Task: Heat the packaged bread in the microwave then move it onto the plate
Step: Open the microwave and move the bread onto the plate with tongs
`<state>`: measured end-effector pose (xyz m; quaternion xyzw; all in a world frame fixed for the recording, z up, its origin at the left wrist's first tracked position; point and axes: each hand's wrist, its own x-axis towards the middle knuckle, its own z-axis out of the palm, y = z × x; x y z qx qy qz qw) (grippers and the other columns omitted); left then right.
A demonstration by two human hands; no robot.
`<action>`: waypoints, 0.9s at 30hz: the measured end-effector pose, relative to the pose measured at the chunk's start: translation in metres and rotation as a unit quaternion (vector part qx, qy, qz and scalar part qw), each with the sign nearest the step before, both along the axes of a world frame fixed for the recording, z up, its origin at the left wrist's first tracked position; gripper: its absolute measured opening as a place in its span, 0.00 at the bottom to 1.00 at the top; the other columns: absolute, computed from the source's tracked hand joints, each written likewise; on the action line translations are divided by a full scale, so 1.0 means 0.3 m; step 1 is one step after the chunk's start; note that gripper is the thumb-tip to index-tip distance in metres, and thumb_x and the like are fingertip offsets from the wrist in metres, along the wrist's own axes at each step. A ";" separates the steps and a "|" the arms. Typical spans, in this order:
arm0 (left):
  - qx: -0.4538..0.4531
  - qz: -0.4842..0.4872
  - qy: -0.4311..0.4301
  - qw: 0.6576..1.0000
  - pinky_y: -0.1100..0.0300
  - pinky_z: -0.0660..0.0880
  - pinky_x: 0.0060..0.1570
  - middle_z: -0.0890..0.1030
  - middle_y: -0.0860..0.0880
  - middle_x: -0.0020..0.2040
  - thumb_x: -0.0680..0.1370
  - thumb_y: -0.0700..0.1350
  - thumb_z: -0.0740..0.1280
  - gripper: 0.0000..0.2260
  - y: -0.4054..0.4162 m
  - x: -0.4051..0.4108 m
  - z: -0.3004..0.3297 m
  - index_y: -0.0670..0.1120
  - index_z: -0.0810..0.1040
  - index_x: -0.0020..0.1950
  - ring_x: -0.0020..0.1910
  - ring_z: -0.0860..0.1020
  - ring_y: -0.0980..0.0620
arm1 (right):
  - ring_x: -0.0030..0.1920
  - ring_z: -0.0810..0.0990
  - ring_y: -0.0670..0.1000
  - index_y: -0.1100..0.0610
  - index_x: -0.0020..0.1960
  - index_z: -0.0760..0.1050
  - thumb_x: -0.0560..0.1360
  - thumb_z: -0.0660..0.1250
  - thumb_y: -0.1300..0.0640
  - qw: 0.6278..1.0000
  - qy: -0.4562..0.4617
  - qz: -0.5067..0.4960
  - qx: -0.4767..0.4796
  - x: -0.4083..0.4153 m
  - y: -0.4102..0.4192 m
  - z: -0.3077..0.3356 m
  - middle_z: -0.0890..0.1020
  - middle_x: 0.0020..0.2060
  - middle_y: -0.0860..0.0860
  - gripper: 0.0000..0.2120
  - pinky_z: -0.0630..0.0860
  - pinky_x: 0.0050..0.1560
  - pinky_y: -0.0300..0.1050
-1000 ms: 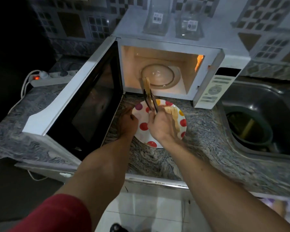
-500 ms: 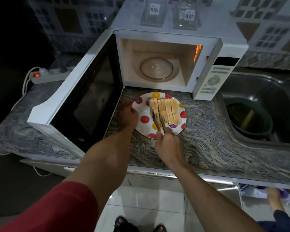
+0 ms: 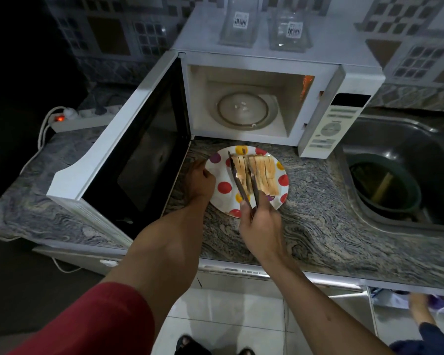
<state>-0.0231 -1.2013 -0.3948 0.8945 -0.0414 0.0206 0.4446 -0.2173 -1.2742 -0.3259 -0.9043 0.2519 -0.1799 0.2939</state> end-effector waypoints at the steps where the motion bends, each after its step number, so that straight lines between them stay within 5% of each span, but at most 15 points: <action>1: 0.007 0.000 -0.008 1.000 0.54 0.72 0.63 0.79 0.46 0.66 0.75 0.40 0.61 0.21 0.000 -0.001 -0.003 0.49 0.79 0.66 0.64 0.75 0.42 | 0.40 0.81 0.60 0.62 0.72 0.67 0.82 0.59 0.49 1.000 -0.013 -0.001 -0.007 0.006 0.005 0.015 0.82 0.42 0.59 0.24 0.66 0.33 0.42; 7: 0.016 -0.010 -0.030 0.999 0.57 0.71 0.59 0.79 0.46 0.64 0.74 0.37 0.60 0.21 -0.001 0.004 -0.002 0.48 0.79 0.65 0.62 0.76 0.43 | 0.42 0.83 0.62 0.64 0.73 0.65 0.83 0.58 0.49 0.998 0.026 0.050 -0.033 0.098 0.027 0.046 0.82 0.49 0.62 0.24 0.74 0.35 0.47; 14: 0.013 -0.009 0.001 1.000 0.51 0.72 0.64 0.79 0.45 0.65 0.73 0.39 0.60 0.21 0.000 0.017 -0.018 0.46 0.79 0.65 0.64 0.75 0.43 | 0.41 0.83 0.63 0.65 0.70 0.69 0.83 0.59 0.53 0.991 0.125 0.033 -0.031 0.109 -0.008 -0.030 0.83 0.42 0.61 0.20 0.67 0.33 0.45; 19: 0.006 -0.011 -0.025 1.000 0.54 0.72 0.62 0.80 0.44 0.63 0.73 0.36 0.61 0.21 -0.001 0.014 -0.020 0.45 0.80 0.64 0.63 0.76 0.43 | 0.39 0.82 0.61 0.61 0.75 0.64 0.83 0.59 0.52 0.992 0.097 0.074 -0.014 0.092 -0.036 -0.032 0.83 0.39 0.59 0.23 0.69 0.34 0.44; 27: -0.052 0.007 0.021 0.998 0.56 0.71 0.63 0.80 0.46 0.64 0.75 0.38 0.61 0.19 -0.001 0.011 0.004 0.47 0.81 0.64 0.63 0.76 0.44 | 0.35 0.79 0.57 0.57 0.71 0.68 0.85 0.55 0.47 0.997 0.042 0.064 0.028 0.103 -0.072 0.045 0.79 0.35 0.54 0.20 0.68 0.33 0.44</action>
